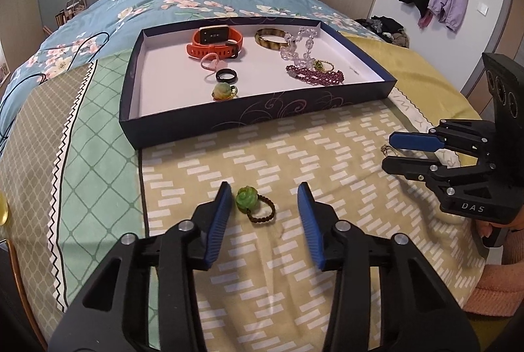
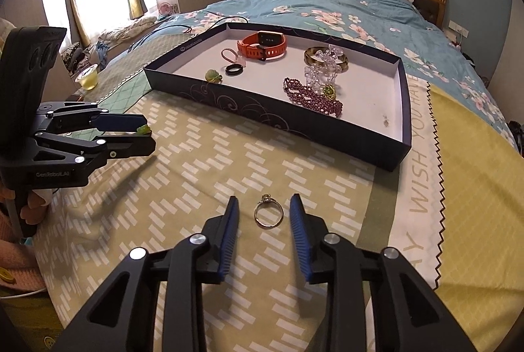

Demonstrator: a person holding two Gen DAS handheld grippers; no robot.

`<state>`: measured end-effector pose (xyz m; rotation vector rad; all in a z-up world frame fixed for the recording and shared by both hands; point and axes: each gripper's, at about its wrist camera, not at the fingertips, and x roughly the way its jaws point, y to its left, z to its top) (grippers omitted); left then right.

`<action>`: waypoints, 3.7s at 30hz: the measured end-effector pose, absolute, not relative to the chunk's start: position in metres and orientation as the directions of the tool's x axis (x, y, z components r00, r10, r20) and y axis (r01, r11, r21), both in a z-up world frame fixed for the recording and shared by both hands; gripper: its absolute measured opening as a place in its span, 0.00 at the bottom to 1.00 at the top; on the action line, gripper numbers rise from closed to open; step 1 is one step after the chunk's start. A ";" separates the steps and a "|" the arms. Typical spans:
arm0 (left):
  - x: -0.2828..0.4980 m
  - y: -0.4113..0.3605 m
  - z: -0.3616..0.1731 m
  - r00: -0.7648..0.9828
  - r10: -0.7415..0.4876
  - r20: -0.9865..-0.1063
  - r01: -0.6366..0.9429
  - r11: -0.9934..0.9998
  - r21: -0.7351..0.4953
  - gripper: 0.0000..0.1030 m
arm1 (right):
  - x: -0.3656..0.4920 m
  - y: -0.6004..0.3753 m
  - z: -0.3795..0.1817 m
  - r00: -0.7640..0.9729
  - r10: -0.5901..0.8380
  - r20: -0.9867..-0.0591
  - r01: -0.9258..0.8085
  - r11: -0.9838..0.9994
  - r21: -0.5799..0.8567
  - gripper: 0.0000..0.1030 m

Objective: Organize jewelry
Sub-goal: 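Grasp the silver ring with the right tool while the left tool grasps the green ring, then lift the silver ring with the right tool while the left tool lifts the green ring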

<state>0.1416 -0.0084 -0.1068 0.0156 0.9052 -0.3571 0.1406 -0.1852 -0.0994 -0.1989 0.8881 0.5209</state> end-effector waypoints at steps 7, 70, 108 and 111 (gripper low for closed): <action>0.143 -0.008 -0.107 0.569 -0.277 -0.774 0.291 0.949 -0.125 0.23 | 0.142 -0.185 -0.099 0.518 0.350 -0.781 -0.506 0.861 0.050 0.16; 0.121 -0.011 -0.058 0.695 -0.283 -0.661 0.289 0.952 -0.102 0.15 | 0.153 -0.189 -0.063 0.596 0.483 -0.641 -0.494 0.850 0.181 0.15; 0.148 -0.013 -0.035 0.749 -0.269 -0.605 0.276 0.958 -0.084 0.15 | 0.185 -0.192 -0.041 0.639 0.484 -0.597 -0.482 0.858 0.180 0.15; 0.150 -0.013 -0.034 0.751 -0.269 -0.603 0.276 0.958 -0.084 0.15 | 0.188 -0.192 -0.040 0.641 0.483 -0.596 -0.480 0.859 0.180 0.15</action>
